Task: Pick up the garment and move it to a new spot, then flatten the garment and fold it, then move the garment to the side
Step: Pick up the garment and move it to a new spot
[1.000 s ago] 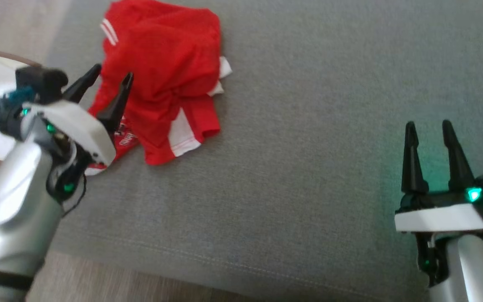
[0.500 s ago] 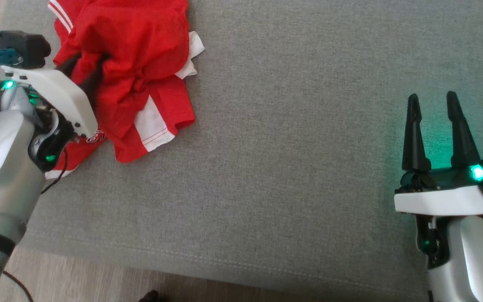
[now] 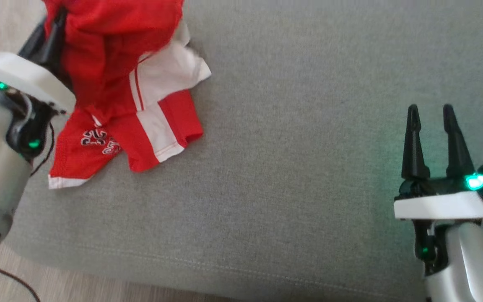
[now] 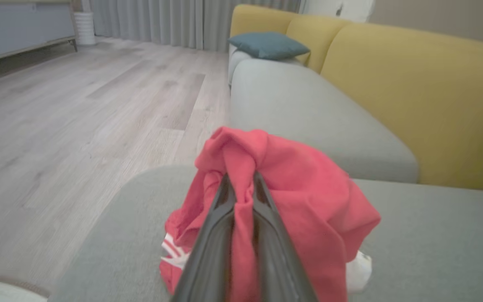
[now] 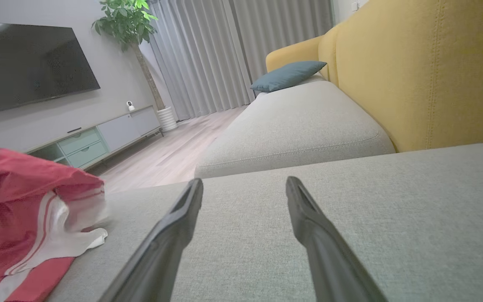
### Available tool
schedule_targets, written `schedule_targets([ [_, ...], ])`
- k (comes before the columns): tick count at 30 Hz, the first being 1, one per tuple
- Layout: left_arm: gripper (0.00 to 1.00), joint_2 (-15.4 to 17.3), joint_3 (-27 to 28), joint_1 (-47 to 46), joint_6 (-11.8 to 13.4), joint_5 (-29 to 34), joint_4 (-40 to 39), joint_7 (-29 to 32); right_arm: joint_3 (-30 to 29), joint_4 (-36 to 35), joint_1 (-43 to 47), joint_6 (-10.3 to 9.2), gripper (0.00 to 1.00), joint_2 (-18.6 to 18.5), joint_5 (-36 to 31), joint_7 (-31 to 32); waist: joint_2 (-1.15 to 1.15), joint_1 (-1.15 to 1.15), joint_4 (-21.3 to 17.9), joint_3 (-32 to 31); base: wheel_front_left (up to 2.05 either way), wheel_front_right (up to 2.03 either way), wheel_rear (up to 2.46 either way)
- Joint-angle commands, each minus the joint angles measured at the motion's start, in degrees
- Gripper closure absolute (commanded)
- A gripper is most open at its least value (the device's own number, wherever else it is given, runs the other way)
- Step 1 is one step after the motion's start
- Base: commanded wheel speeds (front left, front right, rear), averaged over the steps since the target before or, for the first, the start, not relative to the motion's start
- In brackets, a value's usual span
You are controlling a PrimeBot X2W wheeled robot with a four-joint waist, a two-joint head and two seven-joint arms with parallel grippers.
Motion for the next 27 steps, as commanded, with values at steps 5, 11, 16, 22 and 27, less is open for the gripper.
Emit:
schedule_targets([
  [5, 1.0, 3.29, 6.19, -2.73, 3.29, 0.9, -7.71, -1.13, 1.2, -0.03, 2.13, -0.04, 0.0, -0.27, 2.49, -0.36, 0.0, 0.0, 0.73, -6.04, 0.0, 0.0, 0.0],
  [11, 1.0, 2.81, 9.29, 1.21, 8.63, 2.74, -18.51, -1.22, 2.03, 1.52, 3.2, -0.04, 0.0, -0.27, 5.39, -0.36, 0.0, 0.0, 0.35, -9.57, 0.0, 0.0, 0.0],
  [16, 1.0, 3.38, 9.13, 4.32, 11.98, 3.64, -26.06, -0.5, 2.5, 1.44, 3.03, -0.04, 0.0, -0.27, 6.12, -0.36, 0.0, 0.0, -1.62, -10.46, 0.0, 0.0, 0.0],
  [22, 1.0, 2.79, 7.44, 5.64, 15.06, 4.11, -32.52, 2.48, 2.78, 0.78, 2.07, -0.04, 0.0, -0.27, 6.52, -0.36, 0.0, 0.0, -6.12, -9.04, 0.0, 0.0, 0.0],
  [27, 1.0, 0.29, 4.2, 5.66, 16.16, 5.44, -33.63, 4.25, 2.91, -0.07, 0.92, -0.04, 0.0, -0.27, 5.88, -0.36, 0.0, 0.0, -11.46, -7.05, 0.0, 0.0, 0.0],
])
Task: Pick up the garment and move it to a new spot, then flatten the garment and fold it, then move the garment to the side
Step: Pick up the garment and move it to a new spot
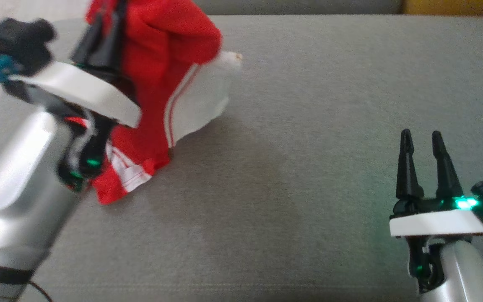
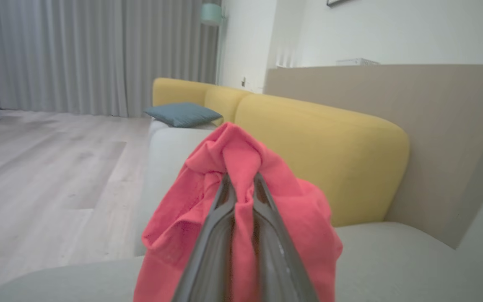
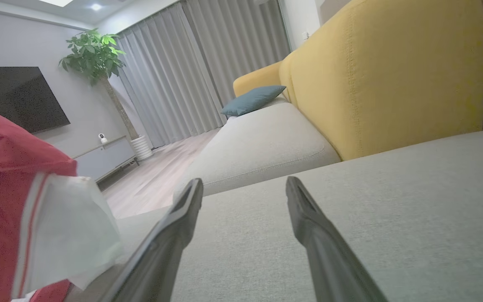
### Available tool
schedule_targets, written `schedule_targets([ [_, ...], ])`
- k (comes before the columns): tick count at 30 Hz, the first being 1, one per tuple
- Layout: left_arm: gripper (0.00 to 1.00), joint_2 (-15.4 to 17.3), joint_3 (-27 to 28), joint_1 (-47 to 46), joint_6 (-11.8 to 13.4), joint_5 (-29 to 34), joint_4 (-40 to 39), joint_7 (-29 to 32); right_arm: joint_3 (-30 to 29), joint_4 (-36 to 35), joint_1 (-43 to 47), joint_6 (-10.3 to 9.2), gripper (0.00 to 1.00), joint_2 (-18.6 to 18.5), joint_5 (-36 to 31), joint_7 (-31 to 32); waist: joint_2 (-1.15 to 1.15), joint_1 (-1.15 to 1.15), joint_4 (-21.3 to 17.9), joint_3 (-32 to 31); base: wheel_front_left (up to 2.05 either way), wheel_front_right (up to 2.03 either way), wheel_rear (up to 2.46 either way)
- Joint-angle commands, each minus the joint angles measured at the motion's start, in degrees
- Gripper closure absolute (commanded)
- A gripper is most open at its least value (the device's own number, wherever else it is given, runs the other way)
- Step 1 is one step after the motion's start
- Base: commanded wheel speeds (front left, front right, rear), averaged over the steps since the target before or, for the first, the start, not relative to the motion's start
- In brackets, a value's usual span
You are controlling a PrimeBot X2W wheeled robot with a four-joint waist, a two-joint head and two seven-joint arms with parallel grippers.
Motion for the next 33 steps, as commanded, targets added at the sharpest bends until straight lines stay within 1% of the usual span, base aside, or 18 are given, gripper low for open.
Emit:
schedule_targets([
  [1, 1.0, 0.34, 1.27, -3.12, 0.04, 0.91, -1.21, 0.42, 0.9, -2.54, -3.14, -0.04, 0.0, -0.32, -0.36, -0.36, 0.0, 0.0, -4.08, 2.09, 0.0, 0.0, 0.0],
  [2, 1.0, 0.34, 1.27, -3.12, 0.04, 0.91, -1.21, 0.42, 0.9, -2.54, -3.14, -0.04, 0.0, -0.32, -0.36, -0.36, 0.0, 0.0, -4.08, 2.09, 0.0, 0.0, 0.0],
  [7, 1.0, -3.25, -2.35, -5.04, 0.09, 3.17, 1.51, 1.18, 0.17, -4.25, -5.3, -0.04, 0.0, -0.32, 1.46, -0.36, 0.0, 0.0, -10.99, 4.84, 0.0, 0.0, 0.0],
  [11, 1.0, -5.98, -4.17, -7.41, 0.07, 4.43, 5.41, 1.61, 1.29, -5.92, -6.46, -0.04, 0.0, -0.32, 3.04, -0.36, 0.0, 0.0, -16.72, 7.4, 0.0, 0.0, 0.0],
  [14, 1.0, -8.54, -5.37, -9.58, 0.04, 5.19, 9.04, 1.89, 1.16, -7.14, -6.61, -0.04, 0.0, -0.32, 4.21, -0.36, 0.0, 0.0, -19.87, 9.14, 0.0, 0.0, 0.0],
  [15, 0.89, -9.32, -5.64, -10.34, 0.17, 5.46, 10.49, 1.91, 1.28, -7.4, -6.65, -0.04, 0.0, -0.32, 4.42, -0.36, 0.0, 0.0, -20.78, 9.73, 0.0, 0.0, 0.0],
  [16, 0.31, -10.07, -5.98, -11.03, 0.17, 5.77, 11.99, 1.82, 1.5, -7.54, -6.67, -0.04, 0.0, -0.32, 4.59, -0.36, 0.0, 0.0, -21.59, 10.22, 0.0, 0.0, 0.0],
  [17, 0.0, -10.85, -6.17, -11.56, 0.11, 5.85, 13.53, 1.62, 1.76, -7.63, -6.65, -0.04, 0.0, -0.32, 4.69, -0.36, 0.0, 0.0, -22.29, 10.64, 0.0, 0.0, 0.0],
  [21, 0.0, -13.28, -6.98, -12.91, -1.04, 6.13, 18.63, 0.13, 2.17, -8.18, -6.44, -0.04, 0.0, -0.32, 5.08, -0.36, 0.0, 0.0, -23.53, 11.64, 0.0, 0.0, 0.0],
  [24, 0.0, -14.83, -6.78, -13.07, -2.32, 5.67, 20.63, -1.87, 1.45, -8.25, -6.02, -0.04, 0.0, -0.32, 4.76, -0.36, 0.0, 0.0, -22.32, 11.4, 0.0, 0.0, 0.0],
  [28, 0.0, -15.34, -5.76, -12.59, -3.49, 5.62, 22.16, -3.98, 0.94, -7.63, -5.71, -0.04, 0.0, -0.32, 3.01, -0.36, 0.0, 0.0, -18.28, 9.51, 0.0, 0.0, 0.0],
  [33, 0.0, -14.29, -3.49, -10.15, -4.64, 5.82, 22.34, -5.12, 0.57, -6.1, -5.26, -0.04, 0.0, -0.32, 0.62, -0.36, 0.0, 0.0, -11.3, 5.48, 0.0, 0.0, 0.0],
])
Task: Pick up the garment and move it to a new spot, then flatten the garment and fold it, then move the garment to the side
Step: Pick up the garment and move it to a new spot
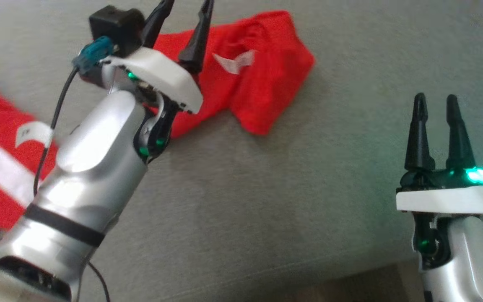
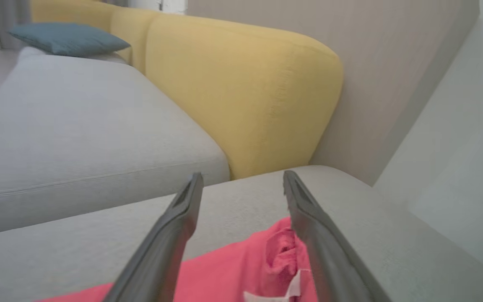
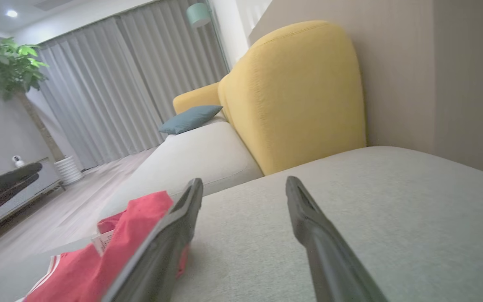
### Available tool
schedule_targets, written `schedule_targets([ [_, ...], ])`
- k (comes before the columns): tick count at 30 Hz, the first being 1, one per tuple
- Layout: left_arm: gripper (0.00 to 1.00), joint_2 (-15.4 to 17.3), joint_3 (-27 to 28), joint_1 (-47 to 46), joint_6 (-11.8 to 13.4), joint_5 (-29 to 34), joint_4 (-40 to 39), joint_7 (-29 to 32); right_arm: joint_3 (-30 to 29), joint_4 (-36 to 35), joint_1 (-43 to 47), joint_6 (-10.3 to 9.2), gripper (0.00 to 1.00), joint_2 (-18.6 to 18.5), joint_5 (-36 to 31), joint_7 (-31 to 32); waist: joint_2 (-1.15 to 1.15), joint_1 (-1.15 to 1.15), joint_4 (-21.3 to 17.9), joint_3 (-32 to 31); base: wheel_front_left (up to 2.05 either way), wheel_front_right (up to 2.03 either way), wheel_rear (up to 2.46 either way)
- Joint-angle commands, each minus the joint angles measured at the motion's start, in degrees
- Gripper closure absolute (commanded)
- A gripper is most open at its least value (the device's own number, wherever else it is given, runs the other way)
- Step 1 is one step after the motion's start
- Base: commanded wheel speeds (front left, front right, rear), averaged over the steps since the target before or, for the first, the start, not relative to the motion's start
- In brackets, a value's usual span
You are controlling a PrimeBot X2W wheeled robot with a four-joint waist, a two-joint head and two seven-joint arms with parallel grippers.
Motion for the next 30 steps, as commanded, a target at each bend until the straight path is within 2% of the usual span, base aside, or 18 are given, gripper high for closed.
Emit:
schedule_targets([
  [1, 0.0, 2.21, 2.76, 0.58, -0.36, 0.2, -1.67, -0.58, 0.8, -1.02, -0.37, -0.04, 0.0, -0.32, -1.07, -0.35, 0.0, 0.0, 6.82, -5.12, 0.0, 0.0, 0.0],
  [6, 0.0, 4.71, 4.94, 7.06, -0.55, 1.71, -5.09, -0.72, 0.08, 1.15, 1.28, -0.04, 0.0, -0.32, -3.58, -0.35, 0.0, 0.0, 13.5, -9.55, 0.0, 0.0, 0.0],
  [9, 0.0, 6.48, 6.46, 12.49, 0.54, 3.09, -8.14, -0.73, 0.14, 2.47, 1.81, -0.04, 0.0, -0.32, -5.42, -0.35, 0.0, 0.0, 16.45, -11.71, 0.0, 0.0, 0.0],
  [14, 0.0, 8.31, 8.62, 20.8, 1.9, 5.04, -13.35, -0.74, 0.1, 4.23, 2.47, -0.04, 0.0, -0.32, -5.95, -0.35, 0.0, 0.0, 18.87, -14.05, 0.0, 0.0, 0.0],
  [16, 0.0, 8.85, 8.92, 25.21, 0.85, 6.31, -16.62, -0.74, 0.58, 5.11, 3.06, -0.04, 0.0, -0.32, -6.03, -0.35, 0.0, 0.0, 19.45, -14.95, 0.0, 0.0, 0.0],
  [22, 0.0, 6.14, 15.96, 36.34, 1.15, 10.36, -23.75, -0.75, 1.03, 6.96, 4.4, -0.04, 0.0, -0.32, -6.19, -0.35, 0.0, 0.0, 20.31, -15.59, 0.0, 0.0, 0.0],
  [30, 0.0, 1.92, 22.04, 41.15, -3.3, 15.43, -25.82, -0.75, 2.09, 8.24, 3.06, -0.04, 0.0, -0.32, -9.31, -0.15, 0.0, 0.0, 20.99, -14.4, 0.0, 0.0, 0.0],
])
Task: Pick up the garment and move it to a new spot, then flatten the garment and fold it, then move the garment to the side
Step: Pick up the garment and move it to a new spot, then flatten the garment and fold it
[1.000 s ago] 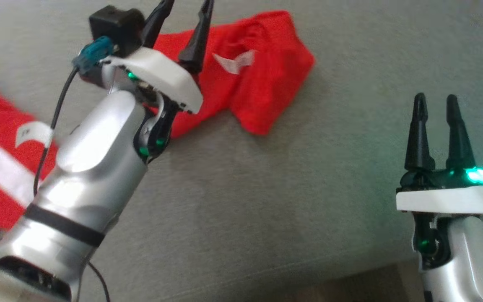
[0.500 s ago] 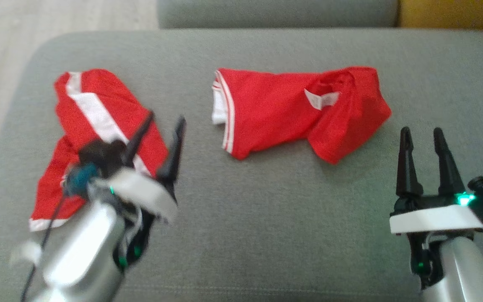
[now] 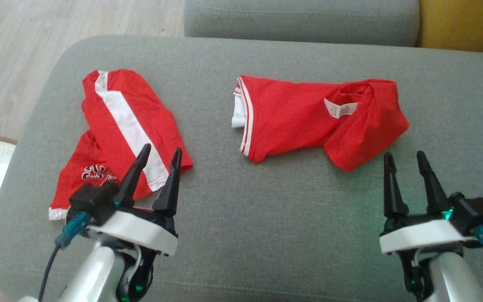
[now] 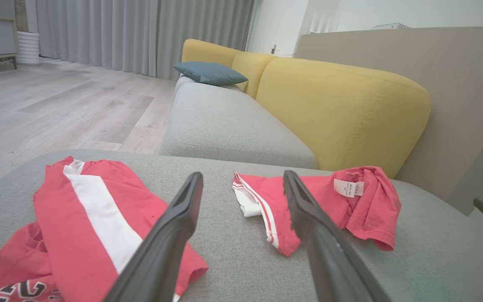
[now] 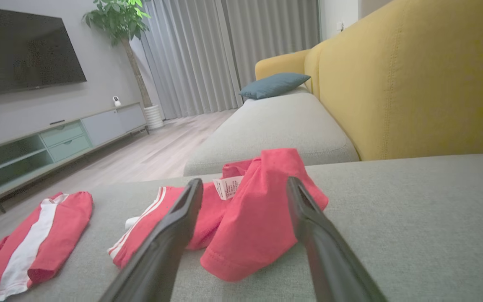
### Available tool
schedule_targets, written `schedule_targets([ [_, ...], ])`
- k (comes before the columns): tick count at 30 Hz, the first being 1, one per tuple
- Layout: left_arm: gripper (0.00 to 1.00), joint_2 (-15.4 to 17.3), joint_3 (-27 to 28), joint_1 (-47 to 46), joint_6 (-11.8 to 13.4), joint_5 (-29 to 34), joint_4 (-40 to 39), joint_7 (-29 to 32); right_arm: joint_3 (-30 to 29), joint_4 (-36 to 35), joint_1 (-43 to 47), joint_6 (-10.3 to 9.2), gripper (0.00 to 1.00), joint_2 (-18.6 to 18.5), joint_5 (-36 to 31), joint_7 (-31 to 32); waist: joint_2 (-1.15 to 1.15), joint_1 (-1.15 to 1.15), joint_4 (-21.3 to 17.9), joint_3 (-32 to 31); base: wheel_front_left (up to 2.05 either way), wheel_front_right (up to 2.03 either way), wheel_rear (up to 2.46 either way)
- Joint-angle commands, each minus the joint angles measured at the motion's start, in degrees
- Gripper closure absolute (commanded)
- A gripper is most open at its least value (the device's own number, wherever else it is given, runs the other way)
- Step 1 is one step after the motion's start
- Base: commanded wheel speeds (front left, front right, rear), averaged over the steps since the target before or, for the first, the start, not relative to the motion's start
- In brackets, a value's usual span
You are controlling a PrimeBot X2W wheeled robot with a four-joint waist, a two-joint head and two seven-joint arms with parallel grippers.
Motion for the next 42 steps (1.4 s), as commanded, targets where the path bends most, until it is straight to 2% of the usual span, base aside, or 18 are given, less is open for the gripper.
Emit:
schedule_targets([
  [1, 0.0, 0.02, 2.75, -2.22, -0.51, 0.79, -1.48, -0.44, 1.83, -1.17, -3.62, -0.04, 0.0, -0.32, 0.17, 0.48, 0.0, 0.0, 0.55, 0.79, 0.0, 0.0, 0.0],
  [3, 0.0, -1.04, 3.2, -2.41, -1.63, 1.54, -0.78, -0.44, 1.57, 0.91, -4.81, -0.04, 0.0, -0.32, 2.37, 1.65, 0.0, 0.0, 1.14, 1.8, 0.0, 0.0, 0.0],
  [9, 0.0, -4.02, 3.48, -3.47, -4.68, 1.32, 4.02, -0.44, 1.34, 9.03, -9.66, -0.04, 0.0, -0.32, 2.23, 3.95, 0.0, 0.0, 4.22, 5.39, 0.0, 0.0, 0.0],
  [11, 0.0, -4.44, 3.87, -4.2, -5.35, 1.33, 5.39, -0.44, 1.44, 11.46, -11.31, -0.04, 0.0, -0.32, 3.14, 4.31, 0.0, 0.0, 5.23, 6.51, 0.0, 0.0, 0.0],
  [18, 0.0, -6.05, 5.62, -5.18, -6.84, 1.74, 7.38, -0.44, -2.02, 20.51, -16.47, -0.04, 0.0, -0.32, -0.02, 4.37, 0.0, 0.0, 7.65, 8.62, 0.0, 0.0, 0.0],
  [19, 0.0, -6.22, 6.02, -5.03, -6.98, 1.59, 7.54, -0.44, -1.89, 21.4, -17.12, -0.04, 0.54, -0.32, -0.16, 3.93, 0.0, 0.0, 7.6, 8.61, 0.0, 0.0, 0.0],
  [20, 0.0, -6.32, 6.41, -4.89, -7.1, 1.59, 7.65, -0.44, -1.74, 22.15, -17.7, -0.04, 1.0, -0.32, -0.23, 3.45, 0.0, 0.0, 7.41, 8.49, 0.0, 0.0, 0.0],
  [28, 0.0, -6.9, 9.07, -3.85, -7.52, 2.54, 7.44, -0.45, -2.21, 23.94, -18.16, -0.04, 1.0, -0.32, -0.48, 0.98, 0.0, 0.0, 4.03, 5.49, 0.0, 0.0, 0.0],
  [32, 0.0, -7.29, 10.16, -2.72, -7.61, 2.92, 7.08, -0.45, -4.83, 21.21, -15.84, -0.04, 1.0, -0.32, -4.08, 1.05, 0.0, 0.0, 0.9, 2.92, 0.0, 0.0, 0.0],
  [38, 0.0, -8.03, 11.19, -0.7, -7.68, 3.14, 6.57, -0.45, -14.74, 10.49, -12.48, -0.04, 1.0, -0.85, -13.68, 8.42, 0.0, 0.0, -2.93, -0.57, 0.0, 0.0, 0.0],
  [42, 0.0, -8.42, 11.24, 0.07, -7.7, 3.32, 6.37, -0.45, -20.71, 3.88, -11.24, -0.04, 1.0, -2.87, -16.42, 14.8, 0.0, 0.0, -3.86, -1.57, 0.0, 0.0, 0.0],
])
